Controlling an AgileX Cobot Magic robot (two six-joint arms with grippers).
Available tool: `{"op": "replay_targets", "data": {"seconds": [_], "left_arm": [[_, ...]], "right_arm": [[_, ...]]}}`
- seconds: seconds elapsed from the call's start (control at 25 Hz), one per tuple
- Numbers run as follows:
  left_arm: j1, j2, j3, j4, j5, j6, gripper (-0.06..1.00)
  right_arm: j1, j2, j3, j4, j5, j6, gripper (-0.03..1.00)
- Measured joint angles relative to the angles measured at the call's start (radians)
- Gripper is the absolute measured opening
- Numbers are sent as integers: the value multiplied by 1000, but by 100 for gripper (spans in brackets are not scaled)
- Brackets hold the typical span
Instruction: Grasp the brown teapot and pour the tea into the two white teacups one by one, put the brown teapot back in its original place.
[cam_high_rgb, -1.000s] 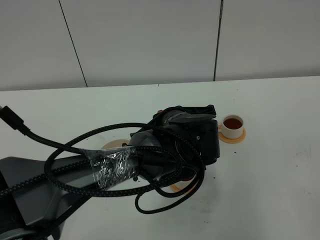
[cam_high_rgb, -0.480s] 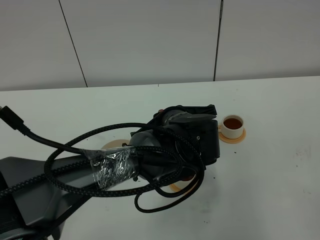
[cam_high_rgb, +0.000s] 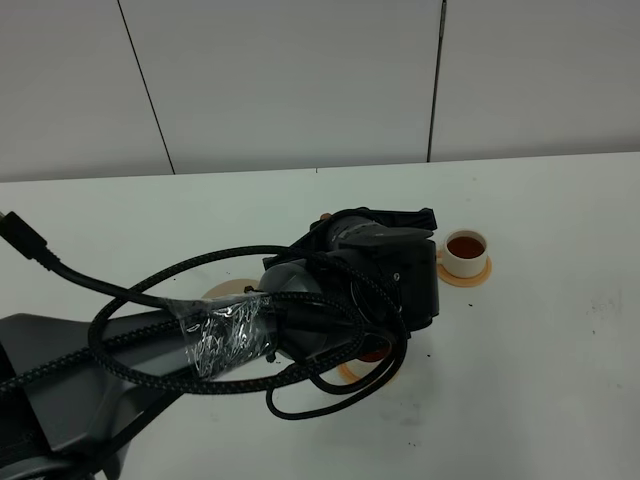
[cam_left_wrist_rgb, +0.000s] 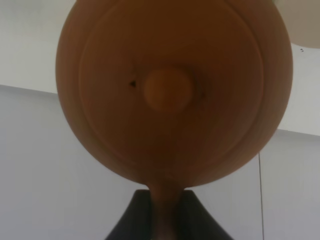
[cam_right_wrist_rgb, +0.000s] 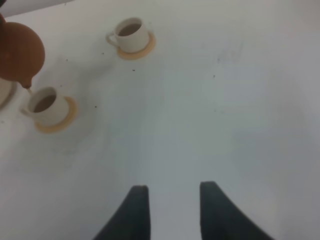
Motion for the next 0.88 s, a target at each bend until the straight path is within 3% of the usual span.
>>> {"op": "replay_targets", "data": {"seconds": [0.88], "left_arm": [[0,0,0,5,-40,0,17]], "right_arm": [[0,0,0,0,0,0,24]]}}
